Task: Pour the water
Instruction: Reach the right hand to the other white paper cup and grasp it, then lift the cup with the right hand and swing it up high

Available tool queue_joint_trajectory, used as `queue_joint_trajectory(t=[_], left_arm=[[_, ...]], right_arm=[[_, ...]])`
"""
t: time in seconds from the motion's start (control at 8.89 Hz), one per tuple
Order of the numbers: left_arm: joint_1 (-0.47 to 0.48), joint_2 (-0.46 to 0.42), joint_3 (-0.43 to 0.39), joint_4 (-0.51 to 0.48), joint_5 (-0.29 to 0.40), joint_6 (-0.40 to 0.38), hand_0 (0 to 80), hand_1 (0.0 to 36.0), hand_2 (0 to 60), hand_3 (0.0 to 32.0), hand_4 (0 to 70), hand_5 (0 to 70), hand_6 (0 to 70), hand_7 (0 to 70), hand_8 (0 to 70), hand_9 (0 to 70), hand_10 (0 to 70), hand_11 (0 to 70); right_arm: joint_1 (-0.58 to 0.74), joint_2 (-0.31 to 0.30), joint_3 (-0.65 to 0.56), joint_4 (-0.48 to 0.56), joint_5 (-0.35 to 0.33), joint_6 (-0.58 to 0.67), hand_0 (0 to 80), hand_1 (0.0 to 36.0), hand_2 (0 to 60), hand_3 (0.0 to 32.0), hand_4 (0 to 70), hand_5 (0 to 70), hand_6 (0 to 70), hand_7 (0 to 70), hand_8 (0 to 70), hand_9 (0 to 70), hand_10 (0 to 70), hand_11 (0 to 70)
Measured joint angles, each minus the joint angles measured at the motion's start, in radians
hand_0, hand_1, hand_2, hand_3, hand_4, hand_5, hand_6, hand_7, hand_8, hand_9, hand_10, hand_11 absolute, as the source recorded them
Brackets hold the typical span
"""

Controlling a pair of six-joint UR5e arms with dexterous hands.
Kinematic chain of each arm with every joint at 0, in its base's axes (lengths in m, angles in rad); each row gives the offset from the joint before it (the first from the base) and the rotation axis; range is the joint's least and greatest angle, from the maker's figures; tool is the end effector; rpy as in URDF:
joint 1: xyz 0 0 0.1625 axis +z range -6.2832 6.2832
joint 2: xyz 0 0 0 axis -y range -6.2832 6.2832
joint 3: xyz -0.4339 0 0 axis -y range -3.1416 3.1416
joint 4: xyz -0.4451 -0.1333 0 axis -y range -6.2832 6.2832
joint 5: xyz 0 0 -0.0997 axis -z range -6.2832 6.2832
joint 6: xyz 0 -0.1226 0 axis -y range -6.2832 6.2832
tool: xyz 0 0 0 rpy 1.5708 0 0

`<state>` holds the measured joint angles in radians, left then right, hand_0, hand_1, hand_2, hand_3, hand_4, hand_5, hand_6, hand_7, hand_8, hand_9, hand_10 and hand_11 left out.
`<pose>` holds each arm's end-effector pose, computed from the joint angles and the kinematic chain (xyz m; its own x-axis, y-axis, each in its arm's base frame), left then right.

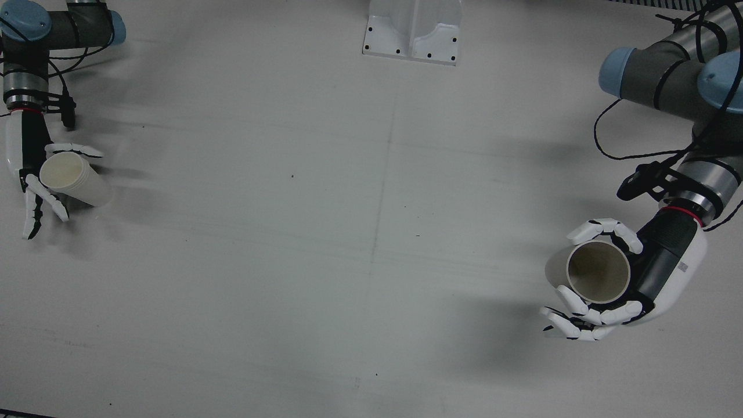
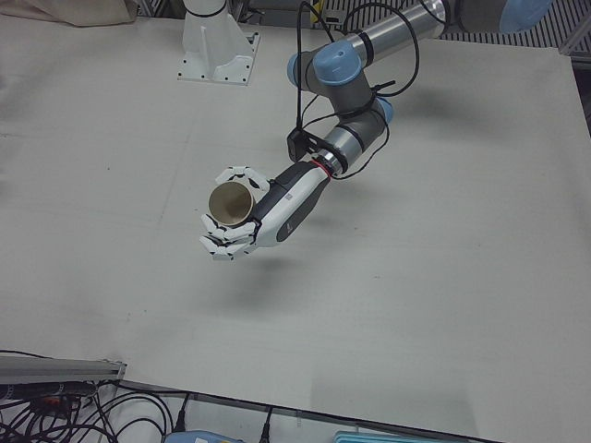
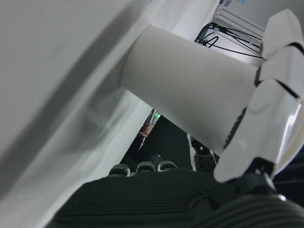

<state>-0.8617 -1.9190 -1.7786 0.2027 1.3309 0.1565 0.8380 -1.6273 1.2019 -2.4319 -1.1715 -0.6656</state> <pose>0.3145 -0.6160 0.3878 -0.9067 -0.4167 -0.0650 -0.0850 0.3316 -0.9396 -0.2115 -0.5056 0.8434 -0.8509 0.1379 0.5070 -0.4295 0.3733 -0.8223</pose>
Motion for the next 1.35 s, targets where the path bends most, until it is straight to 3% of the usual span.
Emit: queue_joint_trajectory(t=[0.11,0.22,0.34,0.56,0.79,0.9,1.12,1.35], left_arm=[[0.000,0.000,0.000,-0.001,0.000,0.000,40.0,36.0,60.0,0.0,41.0,70.0,16.8,39.8,22.7,36.0,12.6,19.6],[-0.001,0.000,0.001,-0.002,0.000,0.000,40.1,36.0,60.0,0.0,41.1,70.0,17.0,39.9,22.9,36.2,12.7,19.6],[-0.002,0.002,0.000,-0.003,0.000,0.000,40.1,36.0,60.0,0.0,41.2,70.0,17.1,40.1,22.9,36.2,12.7,19.7],[-0.002,0.002,0.002,-0.004,0.001,0.002,41.1,36.0,60.0,0.0,41.9,70.0,17.5,40.8,22.8,36.0,12.2,19.1],[-0.001,0.000,0.001,0.000,0.005,0.003,41.1,36.0,60.0,0.0,43.1,70.0,18.1,41.3,23.2,36.5,12.4,19.3],[0.000,-0.003,0.002,0.006,0.008,0.004,40.6,36.0,60.0,0.0,42.9,70.0,18.1,41.2,23.3,36.7,12.6,19.7],[0.003,-0.020,0.012,0.039,0.011,0.011,39.4,36.0,60.0,0.0,41.7,70.0,17.6,40.4,23.2,36.5,12.4,19.3],[0.007,-0.028,0.015,0.078,0.012,0.031,38.7,36.0,60.0,0.0,40.6,70.0,16.6,38.3,22.5,35.3,12.5,19.5]], right_arm=[[-0.013,0.026,0.007,-0.017,0.001,-0.006,52.6,21.0,31.3,0.0,29.9,65.9,27.3,42.9,18.3,28.5,20.1,30.6],[-0.031,0.062,0.010,-0.051,0.001,-0.011,54.1,25.4,53.2,0.0,28.9,70.0,39.9,60.0,44.3,61.7,46.0,66.2],[-0.047,0.094,0.016,-0.090,0.002,-0.013,54.6,28.0,60.0,0.0,29.8,70.0,42.6,61.1,47.7,66.1,50.8,70.0],[-0.060,0.117,0.071,-0.134,0.033,-0.012,53.9,29.1,60.0,0.0,35.0,70.0,43.1,59.7,44.3,60.9,46.9,67.5],[-0.061,0.106,0.235,-0.227,0.056,-0.007,52.1,28.1,60.0,0.0,48.1,70.0,47.8,65.1,47.7,65.5,48.6,69.4],[-0.051,0.106,0.358,-0.341,0.064,-0.005,52.9,28.9,60.0,0.0,56.3,70.0,51.8,70.0,51.0,69.9,51.3,70.0],[0.014,0.177,0.554,-0.616,0.085,0.043,52.4,26.6,60.0,0.0,70.0,70.0,61.7,70.0,61.5,70.0,61.1,70.0],[0.099,0.311,0.656,-0.846,0.095,0.106,53.9,28.5,60.0,0.0,70.0,70.0,67.8,70.0,63.8,70.0,61.4,70.0]])
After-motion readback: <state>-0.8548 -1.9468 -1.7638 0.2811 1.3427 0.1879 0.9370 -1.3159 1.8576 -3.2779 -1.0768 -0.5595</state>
